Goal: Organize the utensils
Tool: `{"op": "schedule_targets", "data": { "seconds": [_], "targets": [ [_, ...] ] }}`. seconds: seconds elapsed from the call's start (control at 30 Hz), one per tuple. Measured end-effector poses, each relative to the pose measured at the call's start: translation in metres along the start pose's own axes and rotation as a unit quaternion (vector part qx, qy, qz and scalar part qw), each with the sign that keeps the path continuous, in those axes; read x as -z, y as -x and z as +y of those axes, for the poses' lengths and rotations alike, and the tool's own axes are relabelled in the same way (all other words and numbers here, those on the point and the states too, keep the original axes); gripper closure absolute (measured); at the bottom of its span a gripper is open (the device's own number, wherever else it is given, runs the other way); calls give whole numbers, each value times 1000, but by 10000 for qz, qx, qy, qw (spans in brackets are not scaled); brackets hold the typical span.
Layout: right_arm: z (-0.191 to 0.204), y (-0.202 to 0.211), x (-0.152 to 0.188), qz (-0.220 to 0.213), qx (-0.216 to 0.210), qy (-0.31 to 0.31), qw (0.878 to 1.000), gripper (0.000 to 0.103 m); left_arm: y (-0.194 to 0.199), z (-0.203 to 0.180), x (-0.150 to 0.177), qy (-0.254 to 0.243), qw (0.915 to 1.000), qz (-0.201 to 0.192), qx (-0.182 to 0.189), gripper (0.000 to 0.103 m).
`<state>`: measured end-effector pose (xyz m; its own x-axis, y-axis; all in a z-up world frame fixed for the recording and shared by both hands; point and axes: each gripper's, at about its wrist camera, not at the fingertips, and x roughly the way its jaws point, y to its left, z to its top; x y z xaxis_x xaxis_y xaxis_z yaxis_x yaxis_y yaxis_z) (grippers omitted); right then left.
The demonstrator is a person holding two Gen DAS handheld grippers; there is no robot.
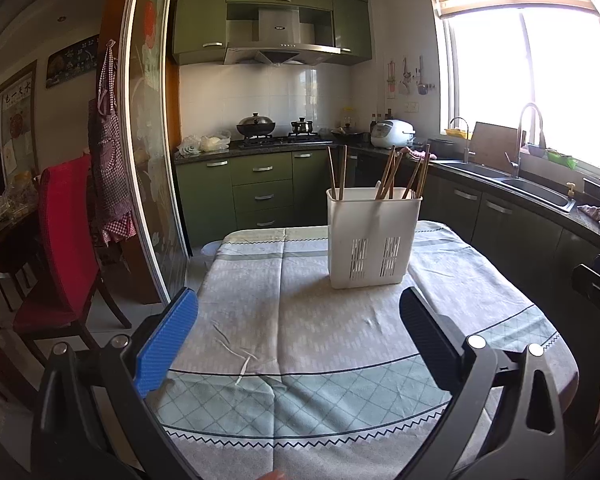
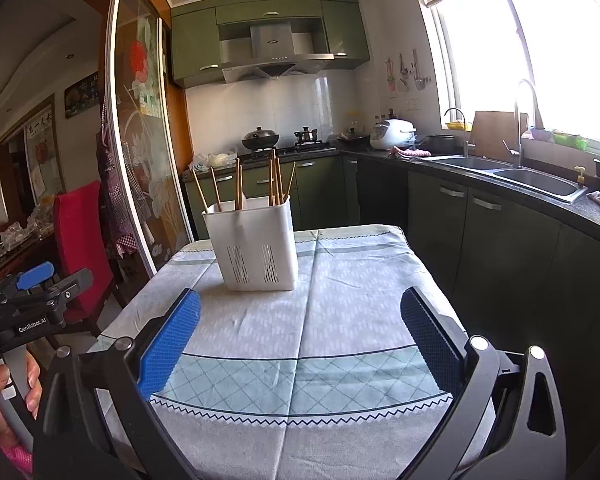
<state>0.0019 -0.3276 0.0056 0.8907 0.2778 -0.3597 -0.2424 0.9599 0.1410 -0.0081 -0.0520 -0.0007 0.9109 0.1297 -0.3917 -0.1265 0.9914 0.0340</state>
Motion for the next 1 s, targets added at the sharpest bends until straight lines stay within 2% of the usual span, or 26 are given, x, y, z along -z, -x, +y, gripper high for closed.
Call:
{"op": "schedule_targets", "data": {
  "seconds": [0.37, 1.0],
  "targets": [
    [5, -5, -3, 39, 28, 69, 10000, 5, -5, 0, 6, 120, 9993, 129, 315, 7],
    [6, -7, -3, 46, 5, 96, 9999, 5, -1, 5, 5, 181, 9997, 56, 166, 7]
  ]
}}
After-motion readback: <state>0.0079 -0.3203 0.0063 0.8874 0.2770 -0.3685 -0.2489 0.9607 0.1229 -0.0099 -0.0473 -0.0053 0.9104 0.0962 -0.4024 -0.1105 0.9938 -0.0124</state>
